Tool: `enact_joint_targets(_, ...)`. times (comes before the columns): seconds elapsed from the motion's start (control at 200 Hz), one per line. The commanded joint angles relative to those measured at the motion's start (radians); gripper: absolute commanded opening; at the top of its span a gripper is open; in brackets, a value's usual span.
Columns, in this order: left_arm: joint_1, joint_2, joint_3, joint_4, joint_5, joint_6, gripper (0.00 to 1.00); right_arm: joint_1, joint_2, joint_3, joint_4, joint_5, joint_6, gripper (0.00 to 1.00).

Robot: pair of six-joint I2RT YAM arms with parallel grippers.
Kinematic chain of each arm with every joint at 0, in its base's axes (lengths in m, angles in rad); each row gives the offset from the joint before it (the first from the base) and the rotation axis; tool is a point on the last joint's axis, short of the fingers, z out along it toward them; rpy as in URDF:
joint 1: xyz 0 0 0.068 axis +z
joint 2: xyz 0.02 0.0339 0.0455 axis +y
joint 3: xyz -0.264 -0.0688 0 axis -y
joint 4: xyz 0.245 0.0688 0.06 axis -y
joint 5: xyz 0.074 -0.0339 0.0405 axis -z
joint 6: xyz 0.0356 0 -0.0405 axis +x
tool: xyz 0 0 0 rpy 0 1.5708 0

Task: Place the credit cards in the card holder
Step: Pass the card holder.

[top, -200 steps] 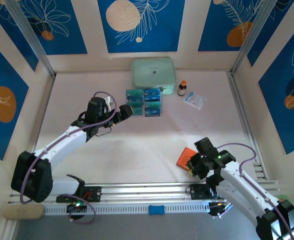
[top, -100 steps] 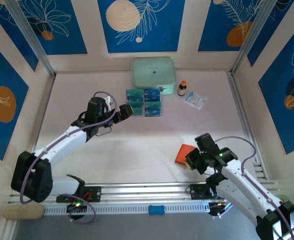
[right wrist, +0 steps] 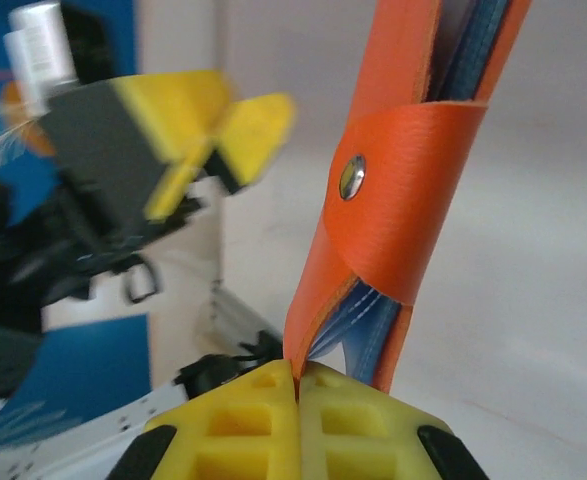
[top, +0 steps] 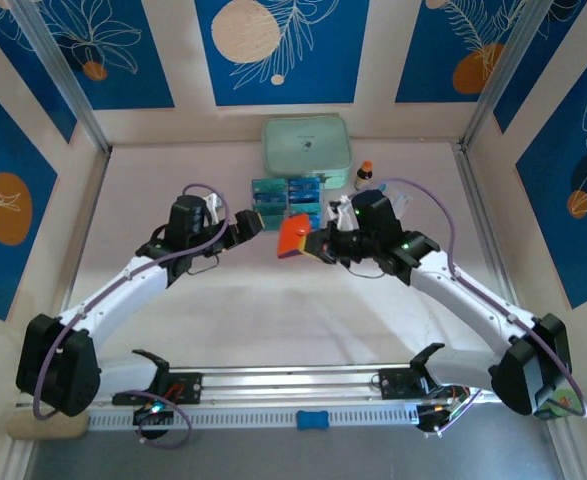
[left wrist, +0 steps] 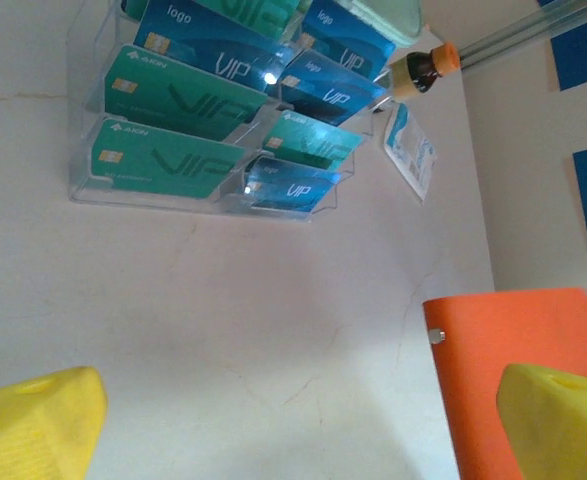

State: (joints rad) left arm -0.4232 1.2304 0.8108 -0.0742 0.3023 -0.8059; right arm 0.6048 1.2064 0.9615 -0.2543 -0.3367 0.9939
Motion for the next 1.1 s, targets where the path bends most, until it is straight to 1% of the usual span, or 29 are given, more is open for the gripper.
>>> enact_joint_targets(0.0, 0.023, -0.048, -0.042, 0.047, 0.012, -0.044, 1.0, 0.014, 0.04, 0.029, 0.218, -0.162, -0.071, 0.0)
enact_joint_targets(0.16, 0.053, -0.087, -0.103, 0.186, 0.038, -0.163, 1.0, 0.012, 0.092, 0.021, 0.38, -0.241, -0.069, 0.0)
enact_joint_targets(0.39, 0.073, -0.081, -0.152, 0.356, 0.061, -0.285, 1.0, 0.01, 0.129, -0.016, 0.527, -0.283, -0.017, 0.0)
enact_joint_targets(0.55, 0.074, -0.044, -0.185, 0.525, 0.08, -0.392, 1.0, 0.012, 0.148, -0.039, 0.602, -0.285, 0.019, 0.0)
enact_joint_targets(0.68, 0.075, -0.011, -0.198, 0.633, 0.105, -0.454, 1.0, 0.022, 0.171, -0.031, 0.624, -0.283, 0.028, 0.0)
enact_joint_targets(0.87, 0.072, 0.0, -0.206, 0.694, 0.119, -0.491, 1.0, 0.032, 0.205, -0.007, 0.642, -0.278, 0.035, 0.0)
enact_joint_targets(0.95, 0.071, 0.0, -0.213, 0.721, 0.122, -0.505, 0.98, 0.034, 0.221, -0.001, 0.656, -0.277, 0.04, 0.0)
enact_joint_targets(1.095, 0.07, 0.002, -0.223, 0.766, 0.133, -0.523, 0.86, 0.033, 0.25, 0.005, 0.681, -0.275, 0.052, 0.0)
